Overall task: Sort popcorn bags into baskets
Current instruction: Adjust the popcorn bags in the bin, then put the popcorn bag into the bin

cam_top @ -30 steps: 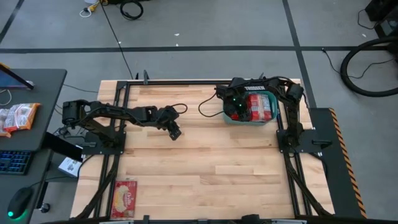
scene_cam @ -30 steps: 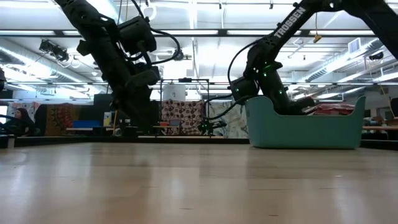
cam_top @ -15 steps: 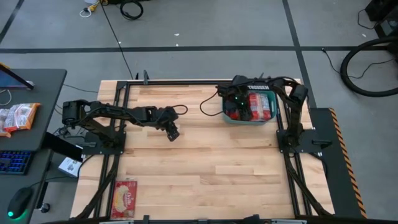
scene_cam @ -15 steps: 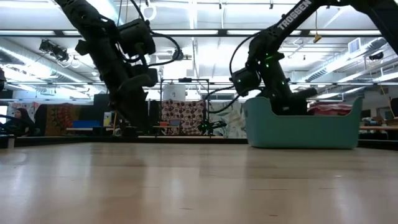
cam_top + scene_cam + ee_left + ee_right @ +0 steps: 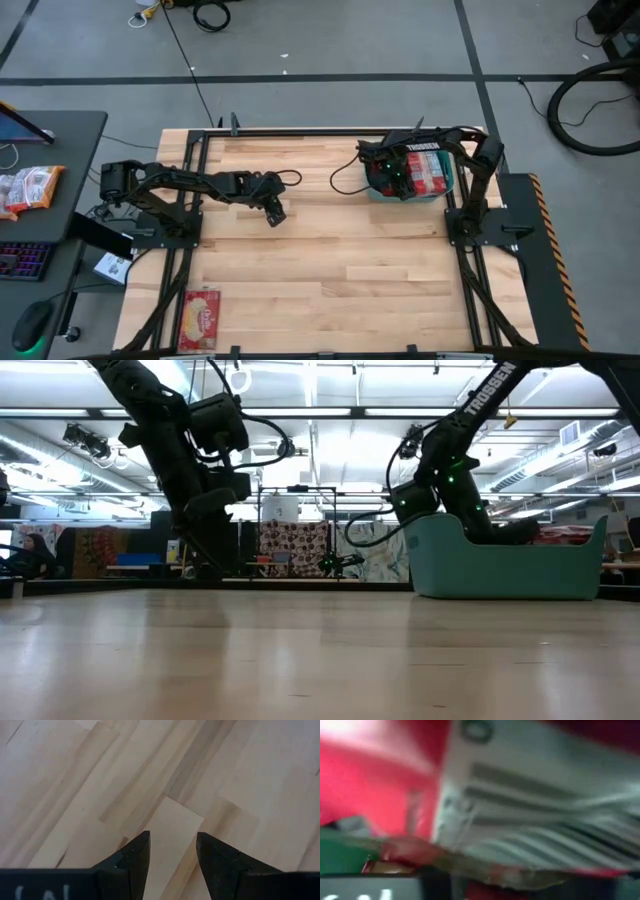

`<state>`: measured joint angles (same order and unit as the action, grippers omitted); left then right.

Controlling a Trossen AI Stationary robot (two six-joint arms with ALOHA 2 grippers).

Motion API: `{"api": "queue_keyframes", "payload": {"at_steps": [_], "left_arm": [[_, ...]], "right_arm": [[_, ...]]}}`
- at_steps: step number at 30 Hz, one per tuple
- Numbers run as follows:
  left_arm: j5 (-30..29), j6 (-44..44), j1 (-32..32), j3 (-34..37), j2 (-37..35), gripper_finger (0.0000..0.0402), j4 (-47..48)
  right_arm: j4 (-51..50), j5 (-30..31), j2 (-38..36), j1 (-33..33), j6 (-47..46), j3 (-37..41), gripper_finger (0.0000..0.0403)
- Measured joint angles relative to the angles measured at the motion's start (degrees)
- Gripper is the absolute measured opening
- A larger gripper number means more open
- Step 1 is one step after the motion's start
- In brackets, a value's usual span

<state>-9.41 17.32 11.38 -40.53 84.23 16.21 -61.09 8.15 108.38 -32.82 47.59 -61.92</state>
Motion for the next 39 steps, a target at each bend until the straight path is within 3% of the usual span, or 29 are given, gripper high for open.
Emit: {"api": "queue_keyframes", "payload": {"at_steps": [7, 20, 27, 34, 39], "left_arm": [[0.0, 0.29, 0.0, 0.0, 0.0, 0.0167, 0.07], [-0.02, 0.09, 0.07, 0.02, 0.0, 0.0167, -0.01], [0.54, 1.61, 0.07, -0.08, -0.31, 0.0167, 1.06], [7.75, 5.63, -2.3, -4.82, -10.56, 0.0167, 20.42], [20.37, 12.19, -8.02, -8.02, -19.17, 0.0167, 34.38]], "right_arm": [[3.26, 1.38, 0.0, 0.11, 6.55, 0.34, 0.0014], [2.37, -2.31, -12.86, -1.54, 5.93, -2.03, 0.0003], [4.21, -3.75, -17.45, -1.5, -2.65, -2.11, 0.0002], [11.43, -3.29, -25.28, 3.9, -10.41, -2.2, 0.0001], [19.37, -0.68, -29.17, 9.57, -15.07, -2.26, 0.0004]]}}
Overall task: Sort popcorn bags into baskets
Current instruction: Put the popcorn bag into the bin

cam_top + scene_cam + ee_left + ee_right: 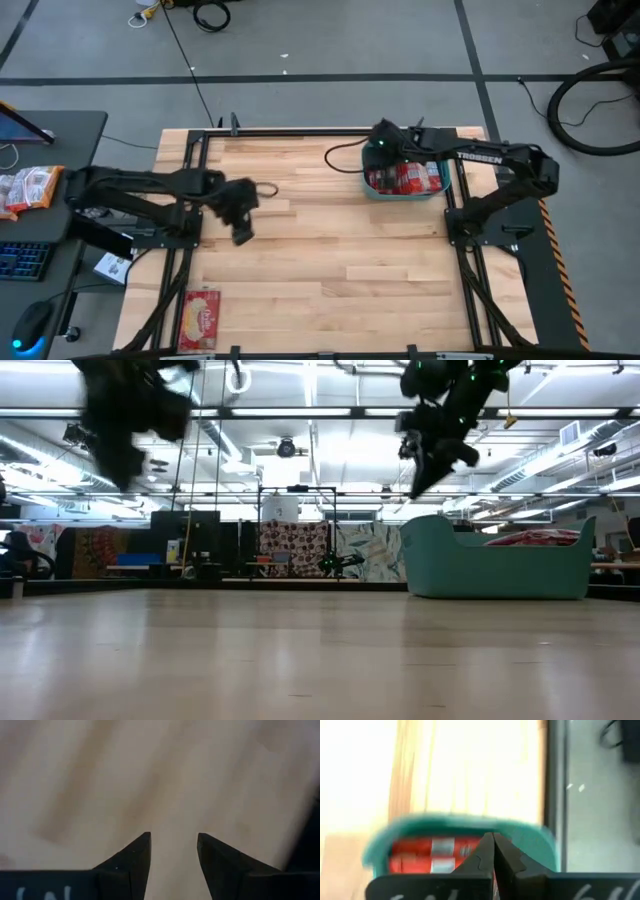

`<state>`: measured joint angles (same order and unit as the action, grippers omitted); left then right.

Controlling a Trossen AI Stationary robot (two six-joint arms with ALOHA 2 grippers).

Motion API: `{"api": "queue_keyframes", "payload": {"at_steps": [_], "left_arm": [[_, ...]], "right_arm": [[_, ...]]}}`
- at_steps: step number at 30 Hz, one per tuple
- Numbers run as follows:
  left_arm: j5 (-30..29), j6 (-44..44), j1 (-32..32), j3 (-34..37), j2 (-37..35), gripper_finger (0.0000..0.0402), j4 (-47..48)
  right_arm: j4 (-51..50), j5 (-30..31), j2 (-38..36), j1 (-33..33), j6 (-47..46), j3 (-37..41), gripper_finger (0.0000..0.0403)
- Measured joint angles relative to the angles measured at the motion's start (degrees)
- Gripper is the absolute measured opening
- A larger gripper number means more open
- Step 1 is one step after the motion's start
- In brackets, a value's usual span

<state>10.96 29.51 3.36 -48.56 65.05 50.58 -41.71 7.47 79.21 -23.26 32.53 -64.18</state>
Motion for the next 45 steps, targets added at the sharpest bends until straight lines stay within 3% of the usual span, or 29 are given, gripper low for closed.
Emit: {"api": "queue_keyframes", "payload": {"at_steps": [6, 11, 16, 25, 33, 39, 42, 45], "left_arm": [[10.06, 10.48, -14.52, -1.33, -4.5, 0.0167, 8.77], [9.92, 16.23, -30.2, -1.33, -2.28, 0.0167, 9.44], [5.01, 19.35, -44.78, -1.33, 3.75, 0.0166, 5.72], [11.41, 23.43, -62.16, -1.33, 17.06, 0.0166, -4.06], [10.74, 22.7, -63.41, -1.32, 28.21, 0.0166, -10.24], [10.6, 17.01, -59.35, -1.81, 34.32, 0.0166, -10.18], [6.36, 10.36, -53.39, -1.78, 33.59, 0.0166, -9.05], [-5.08, 3.7, -44.94, -2.4, 31.56, 0.0166, -10.07]], "right_arm": [[10.31, 1.29, -0.79, 4.69, -2.35, -0.02, 0.0005], [17.38, 7.93, -0.04, 9.68, -1.53, -0.04, 0.0006], [20.16, 14.6, 0.34, 17.72, -3.17, -0.84, 0.0007], [19.36, 20.05, 0.38, 33.58, -26.78, -4.52, 0.0006], [19.63, 31.48, 1.99, 45.69, -42.0, -4.55, 0.0006], [20.3, 31.95, 6.35, 51.02, -46.35, -7.69, 0.0005], [20.68, 31.93, 9.51, 51.91, -46.35, -10.6, 0.0006], [20.57, 31.09, 12.95, 52.01, -46.09, -12.93, 0.0006]]}}
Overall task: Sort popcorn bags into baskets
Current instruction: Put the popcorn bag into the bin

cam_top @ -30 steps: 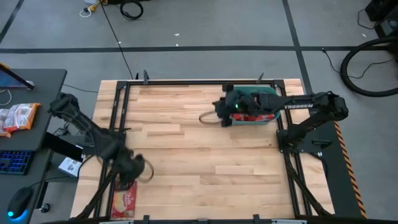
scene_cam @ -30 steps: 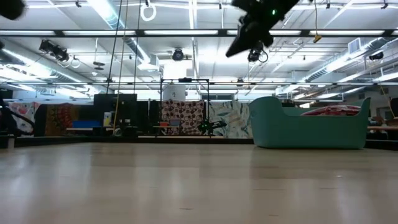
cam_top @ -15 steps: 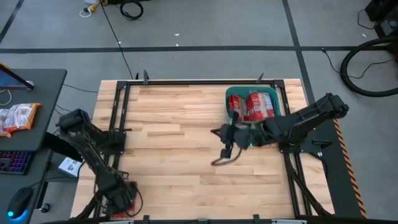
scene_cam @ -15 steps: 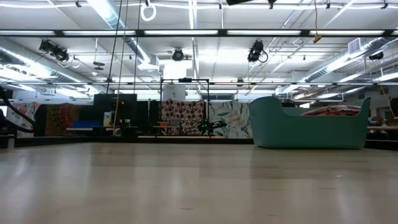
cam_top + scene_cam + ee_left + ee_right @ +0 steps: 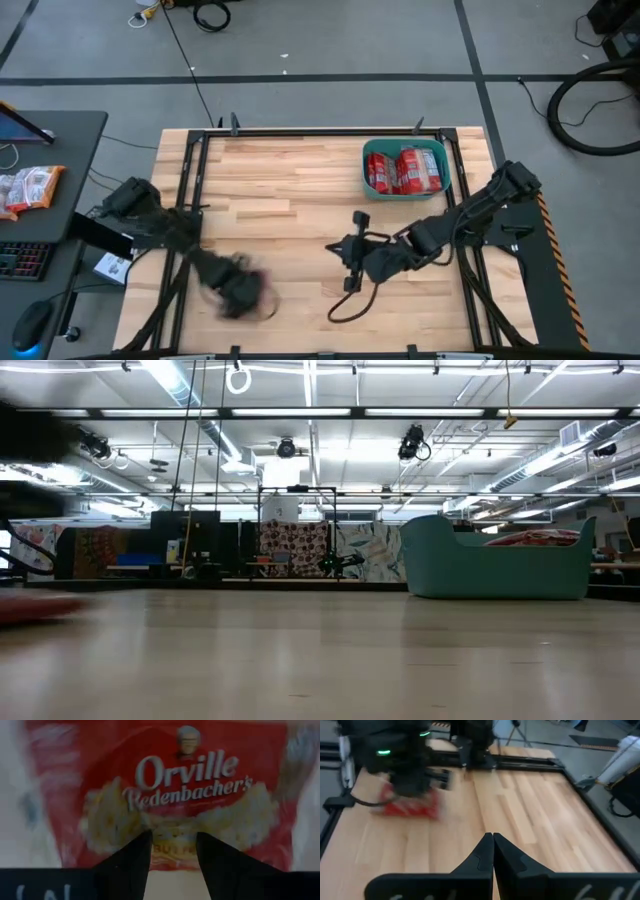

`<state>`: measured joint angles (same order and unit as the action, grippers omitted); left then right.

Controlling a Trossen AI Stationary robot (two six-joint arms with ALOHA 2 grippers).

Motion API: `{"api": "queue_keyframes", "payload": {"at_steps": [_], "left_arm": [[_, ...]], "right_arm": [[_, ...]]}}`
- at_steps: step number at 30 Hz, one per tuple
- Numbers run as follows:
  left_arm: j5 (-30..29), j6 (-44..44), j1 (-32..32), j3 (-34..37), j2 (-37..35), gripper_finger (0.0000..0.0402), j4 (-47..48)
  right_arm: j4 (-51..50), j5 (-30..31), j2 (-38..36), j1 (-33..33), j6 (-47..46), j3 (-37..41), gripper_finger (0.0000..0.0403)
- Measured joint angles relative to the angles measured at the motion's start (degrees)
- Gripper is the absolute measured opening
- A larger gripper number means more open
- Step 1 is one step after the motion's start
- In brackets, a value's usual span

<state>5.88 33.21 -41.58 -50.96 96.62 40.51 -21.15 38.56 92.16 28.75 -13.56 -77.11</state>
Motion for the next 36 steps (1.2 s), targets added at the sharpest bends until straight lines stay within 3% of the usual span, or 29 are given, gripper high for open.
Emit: {"api": "queue_keyframes", "payload": {"at_steps": [4, 7, 12, 19, 23, 27, 31, 36], "left_arm": [[-13.79, -6.77, 11.65, -3.02, -1.93, 0.0166, -1.25], [-15.24, -9.25, 18.83, -7.61, -3.4, 0.0166, -2.14], [-14.72, -13.68, 24.12, -13.63, -5.44, 0.0166, 5.71], [-17.56, -14.22, 24.51, -10.5, -7.5, 0.0166, 6.6], [-19.96, -15.87, 24.46, -3.02, -7.26, 0.0166, -5.85], [-21.3, -13.35, 25.09, 4.22, -7.19, 0.0166, -22.75], [-25.39, -12.86, 25.09, 8.21, -6.6, 0.0166, -32.36], [-24.85, -12.15, 25.35, 8.48, -2.5, 0.0166, -32.33]], "right_arm": [[0.01, -1.04, 3.87, -0.27, -2.57, -0.99, 0.0006], [-2.23, -2.25, 6.26, -1.11, -15.0, -0.99, 0.0007], [-8.75, -4.74, 7.25, -3.76, -51.4, 0.05, 0.0025], [-2.46, -9.46, 9.25, -5.98, -72.72, 5.81, 0.0141], [7.96, -12.51, 12.71, -6.92, -79.11, 10.08, 0.0208], [17.14, -16.07, 16.22, -8.17, -80.78, 13.63, 0.0249], [18.54, -21.58, 18.28, -11.76, -79.77, 14.61, 0.0256], [22.32, -26.99, 21.75, -16.1, -76.4, 14.61, 0.0245]]}}
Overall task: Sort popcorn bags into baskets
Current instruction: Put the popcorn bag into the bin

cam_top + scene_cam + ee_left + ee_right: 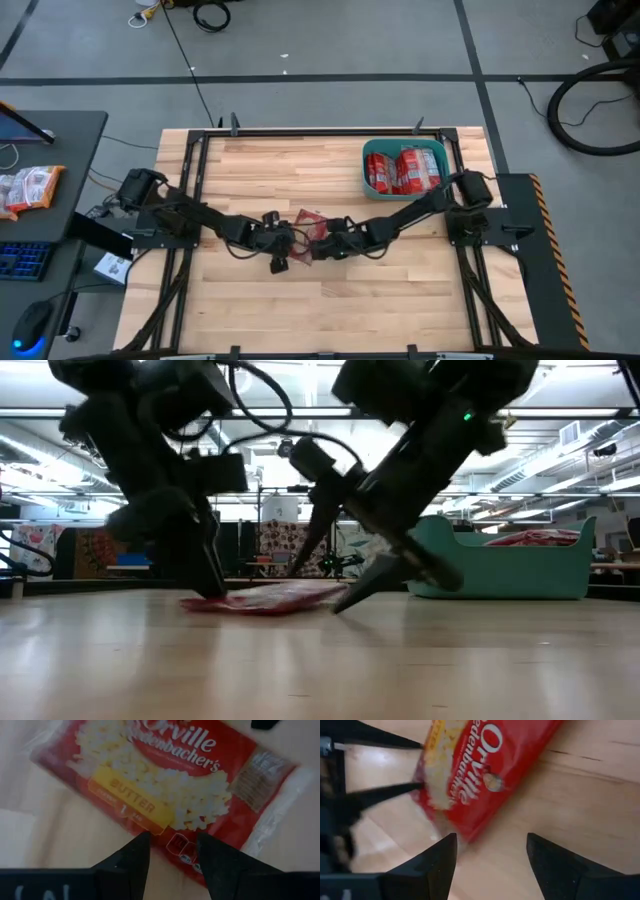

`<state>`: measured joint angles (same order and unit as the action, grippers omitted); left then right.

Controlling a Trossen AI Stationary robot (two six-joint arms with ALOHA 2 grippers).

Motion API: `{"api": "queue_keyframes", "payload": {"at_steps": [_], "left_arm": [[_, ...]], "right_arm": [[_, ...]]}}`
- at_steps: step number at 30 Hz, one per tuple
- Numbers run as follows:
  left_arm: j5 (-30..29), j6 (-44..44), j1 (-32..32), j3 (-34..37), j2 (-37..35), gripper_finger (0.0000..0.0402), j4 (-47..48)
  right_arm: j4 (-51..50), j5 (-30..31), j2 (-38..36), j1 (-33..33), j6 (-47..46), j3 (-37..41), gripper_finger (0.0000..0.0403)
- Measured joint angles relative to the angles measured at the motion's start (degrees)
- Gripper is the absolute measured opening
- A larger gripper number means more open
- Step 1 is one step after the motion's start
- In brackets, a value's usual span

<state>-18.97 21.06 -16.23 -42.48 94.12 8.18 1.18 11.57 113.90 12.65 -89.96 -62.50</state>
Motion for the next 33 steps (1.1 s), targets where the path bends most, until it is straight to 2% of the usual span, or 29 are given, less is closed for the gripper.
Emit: {"api": "queue_keyframes", "payload": {"at_steps": [2, 6, 11, 15, 18, 20, 25, 29, 33], "left_arm": [[0.75, 2.15, 0.04, -0.23, 2.21, 0.0166, -1.61], [0.69, 6.15, -0.21, -0.42, 5.98, 0.0166, -4.26], [0.06, 7.28, -1.25, -0.24, 7.04, 0.0166, -8.84], [2.1, 10.06, -1.67, -0.49, 6.56, 0.0166, -10.73], [3.3, 14.02, -1.73, -0.44, 5.16, 0.0166, -10.94], [3.59, 14.78, -1.79, -0.2, 3.36, 0.0166, -9.32], [2.33, 14.17, -2.03, -0.34, -6.66, 0.0166, -0.83], [-2.05, 13.92, -1.77, -0.31, -16.86, 0.0166, 6.34], [-7.16, 14.02, -1.82, -0.33, -25.05, 0.0166, 9.9]], "right_arm": [[3.21, -2.24, 1.25, -1.41, 0.99, 0.07, 0.0242], [11.15, -2.71, 2.96, -2.74, 4.7, 0.21, 0.0235], [12.17, 1.5, 1.85, -3.02, 11.06, 0.44, 0.0209], [12.68, 3.82, -0.51, -3.15, 14.28, 0.34, 0.0143], [8.93, 4.48, -2.18, -3.14, 17.3, 0.24, 0.0055], [3.24, 4.23, -3.99, -3.26, 20.05, -0.57, 0.0023], [-27.88, 0.32, -10.57, -6.99, 26.43, -10.22, 0.0024], [-49.88, 5.41, -15.17, -12.53, 32.78, -21.64, 0.0023], [-67.44, 13.45, -17.74, -18.36, 33.01, -30.48, 0.0023]]}}
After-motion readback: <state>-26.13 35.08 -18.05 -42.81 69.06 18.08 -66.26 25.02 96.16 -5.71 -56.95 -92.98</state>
